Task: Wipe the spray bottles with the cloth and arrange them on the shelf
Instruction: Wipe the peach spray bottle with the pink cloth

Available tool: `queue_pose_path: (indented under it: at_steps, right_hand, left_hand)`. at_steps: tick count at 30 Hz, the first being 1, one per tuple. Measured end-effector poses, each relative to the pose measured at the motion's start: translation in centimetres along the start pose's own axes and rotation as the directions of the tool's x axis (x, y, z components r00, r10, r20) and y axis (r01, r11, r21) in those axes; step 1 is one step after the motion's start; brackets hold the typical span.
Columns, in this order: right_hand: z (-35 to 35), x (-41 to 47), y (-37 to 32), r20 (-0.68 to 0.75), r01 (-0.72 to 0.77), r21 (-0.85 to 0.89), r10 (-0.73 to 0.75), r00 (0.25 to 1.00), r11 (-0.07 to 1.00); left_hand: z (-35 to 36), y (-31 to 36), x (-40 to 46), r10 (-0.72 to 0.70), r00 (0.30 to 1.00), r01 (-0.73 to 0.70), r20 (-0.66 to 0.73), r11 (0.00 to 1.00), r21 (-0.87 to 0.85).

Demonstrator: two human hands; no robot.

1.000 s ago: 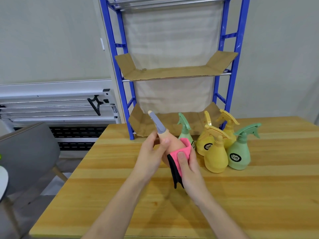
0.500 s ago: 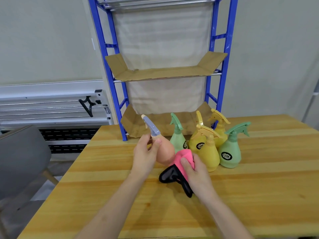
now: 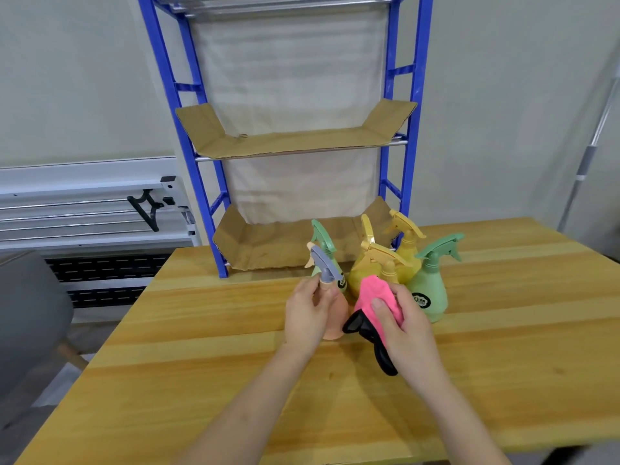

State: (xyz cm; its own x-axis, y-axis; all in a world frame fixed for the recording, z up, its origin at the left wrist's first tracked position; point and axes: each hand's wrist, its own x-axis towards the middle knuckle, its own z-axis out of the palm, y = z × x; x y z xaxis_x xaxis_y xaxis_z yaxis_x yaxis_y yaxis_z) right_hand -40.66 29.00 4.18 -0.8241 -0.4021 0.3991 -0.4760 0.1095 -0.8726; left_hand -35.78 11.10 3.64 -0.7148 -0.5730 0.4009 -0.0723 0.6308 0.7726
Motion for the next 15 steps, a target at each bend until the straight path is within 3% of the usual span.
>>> queue_pose_path:
  at_steps: [7, 15]
  right_hand:
    - [0.0, -0.4, 0.1, -0.018, 0.009, -0.016, -0.009, 1.000, 1.000]
    - [3.3, -1.6, -3.4, 0.068, -0.027, 0.188, 0.014, 0.998, 0.982]
  left_hand:
    - [0.0, 0.2, -0.3, -0.126, 0.990, 0.132, 0.061, 0.986, -0.104]
    - [-6.9, -1.5, -3.4, -0.158, 0.987, 0.154, -0.015, 0.977, -0.148]
